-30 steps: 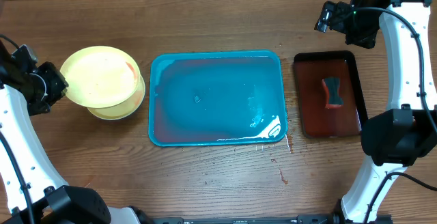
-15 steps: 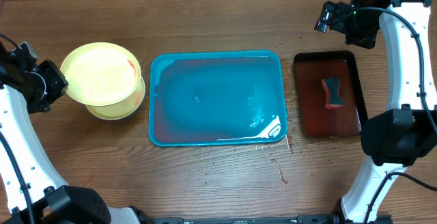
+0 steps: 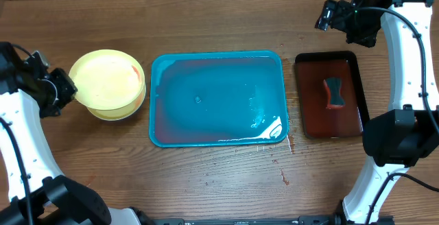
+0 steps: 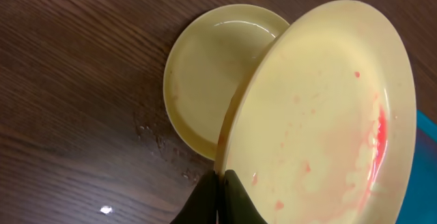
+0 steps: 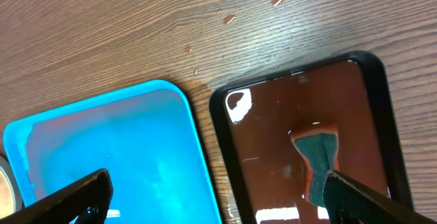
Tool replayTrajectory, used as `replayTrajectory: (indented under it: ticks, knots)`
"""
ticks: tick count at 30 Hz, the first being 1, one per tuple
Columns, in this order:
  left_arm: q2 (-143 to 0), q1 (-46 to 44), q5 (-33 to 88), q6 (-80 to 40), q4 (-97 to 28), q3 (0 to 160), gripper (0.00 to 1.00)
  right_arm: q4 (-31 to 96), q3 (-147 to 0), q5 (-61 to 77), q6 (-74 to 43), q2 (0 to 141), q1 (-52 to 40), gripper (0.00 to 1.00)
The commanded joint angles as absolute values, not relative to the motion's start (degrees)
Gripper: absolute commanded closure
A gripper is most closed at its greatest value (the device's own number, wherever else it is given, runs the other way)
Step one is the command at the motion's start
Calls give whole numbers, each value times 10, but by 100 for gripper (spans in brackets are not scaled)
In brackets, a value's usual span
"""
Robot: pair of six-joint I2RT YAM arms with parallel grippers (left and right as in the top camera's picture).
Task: Clean dirty plates on tray and stack at the side
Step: 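Open the left gripper and lift it off the plate stack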
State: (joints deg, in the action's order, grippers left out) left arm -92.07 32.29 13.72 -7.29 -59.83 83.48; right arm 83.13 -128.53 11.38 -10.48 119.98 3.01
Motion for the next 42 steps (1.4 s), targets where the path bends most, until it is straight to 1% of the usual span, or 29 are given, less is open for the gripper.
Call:
replayTrajectory:
  ticks: [1,5,11,19,26,27,28,31,33,35,37,42]
  knots:
    - [-929,327,116,-84,-575,812,96,828,-1295,119,-104,1183,30,0]
    - [-948,331,53,-119,-544,803,96,828,-1294,119,-105,1183,30,0]
    - [-989,329,59,-132,-503,792,96,828,-1294,119,-104,1183,30,0]
    - [-1055,325,64,-133,-503,791,96,828,-1294,119,-104,1183,30,0]
    - [-1080,310,64,-130,-482,791,96,831,-1293,122,-104,1183,30,0]
    - [-1081,307,65,-129,-478,791,92,831,-1293,122,-104,1183,30,0]
    - [-1081,305,65,-129,-476,791,86,831,-1293,122,-104,1183,29,0]
    - [-1081,297,75,-124,-470,791,61,831,-1293,129,-104,1183,29,0]
    - [-1081,292,100,-99,-465,792,52,830,-1293,132,-104,1183,29,0]
    - [-1081,289,132,-72,-468,801,47,830,-1293,132,-104,1183,29,0]
    - [-1079,283,156,-50,-488,822,44,829,-1294,132,-104,1183,29,0]
    - [-1054,254,166,-13,-587,916,37,837,-1303,142,-104,1174,29,0]
